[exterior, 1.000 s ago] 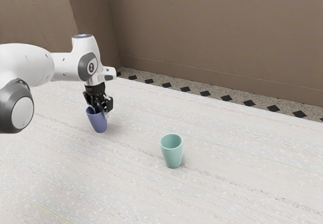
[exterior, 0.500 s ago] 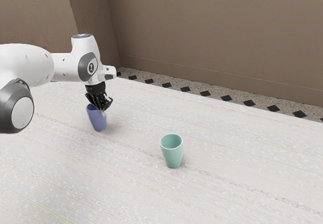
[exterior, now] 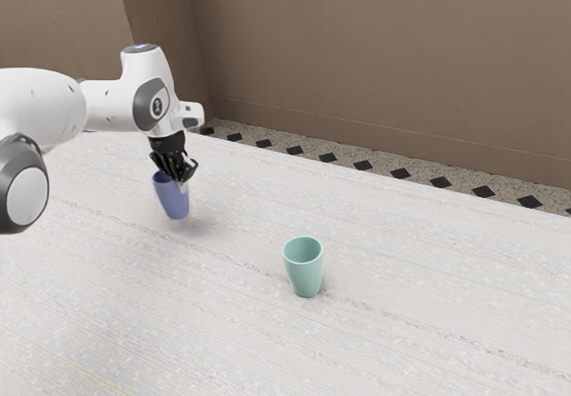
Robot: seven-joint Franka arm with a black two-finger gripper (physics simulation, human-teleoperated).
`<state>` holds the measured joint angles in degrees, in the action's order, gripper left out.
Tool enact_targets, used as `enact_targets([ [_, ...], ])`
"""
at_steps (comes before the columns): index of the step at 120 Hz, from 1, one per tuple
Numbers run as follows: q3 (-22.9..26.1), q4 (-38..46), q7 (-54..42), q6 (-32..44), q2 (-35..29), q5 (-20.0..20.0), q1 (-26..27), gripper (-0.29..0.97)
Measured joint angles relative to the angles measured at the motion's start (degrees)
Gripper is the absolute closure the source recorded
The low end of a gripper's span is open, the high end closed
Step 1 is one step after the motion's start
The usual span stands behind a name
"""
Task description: Place the left cup onto the right cup
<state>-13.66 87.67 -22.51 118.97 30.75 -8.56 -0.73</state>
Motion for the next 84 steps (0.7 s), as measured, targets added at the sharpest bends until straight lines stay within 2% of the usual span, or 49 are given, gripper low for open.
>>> enact_targets([
  [35, 1.54, 0.18, 0.0, -2.84, -3.36, 0.19, 1.08, 0.78],
  [84, 2.15, 0.92, 0.27, -7.91, -8.76, 1.4, 7.14, 0.79],
])
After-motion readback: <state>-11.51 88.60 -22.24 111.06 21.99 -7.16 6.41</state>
